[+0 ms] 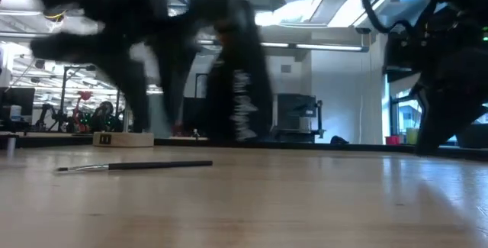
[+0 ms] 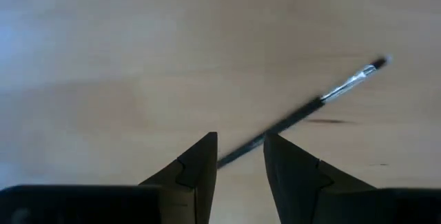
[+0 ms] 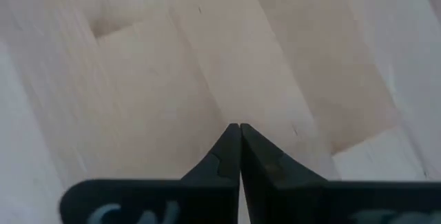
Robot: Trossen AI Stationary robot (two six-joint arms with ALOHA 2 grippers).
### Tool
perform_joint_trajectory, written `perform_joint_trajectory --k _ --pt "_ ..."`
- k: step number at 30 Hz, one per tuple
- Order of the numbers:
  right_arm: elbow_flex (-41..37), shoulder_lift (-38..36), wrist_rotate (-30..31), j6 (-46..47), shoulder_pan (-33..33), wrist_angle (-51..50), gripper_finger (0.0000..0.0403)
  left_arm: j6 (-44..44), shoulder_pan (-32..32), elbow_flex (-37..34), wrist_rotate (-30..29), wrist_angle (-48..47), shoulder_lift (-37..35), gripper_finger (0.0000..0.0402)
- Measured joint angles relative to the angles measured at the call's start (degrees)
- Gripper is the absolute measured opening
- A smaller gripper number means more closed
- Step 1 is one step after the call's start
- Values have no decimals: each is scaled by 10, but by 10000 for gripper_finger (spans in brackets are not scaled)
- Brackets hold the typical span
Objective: Pick & Place Makeup Supplies
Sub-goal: Put the left makeup brush into the transparent organizer
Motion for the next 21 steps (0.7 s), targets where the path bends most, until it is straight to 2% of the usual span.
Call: perform_joint_trajectory --k 3,9,16,21 --pt "12 0 21 12 15 2 8 28 -10 0 -34 -17 37 116" --pt "30 0 45 14 37 24 14 31 -26 0 -161 -15 92 115" --pt "32 0 55 36 67 40 4 33 -42 3 -159 -38 104 101" --pt "32 0 76 50 86 40 12 -18 -54 2 -147 -41 104 81"
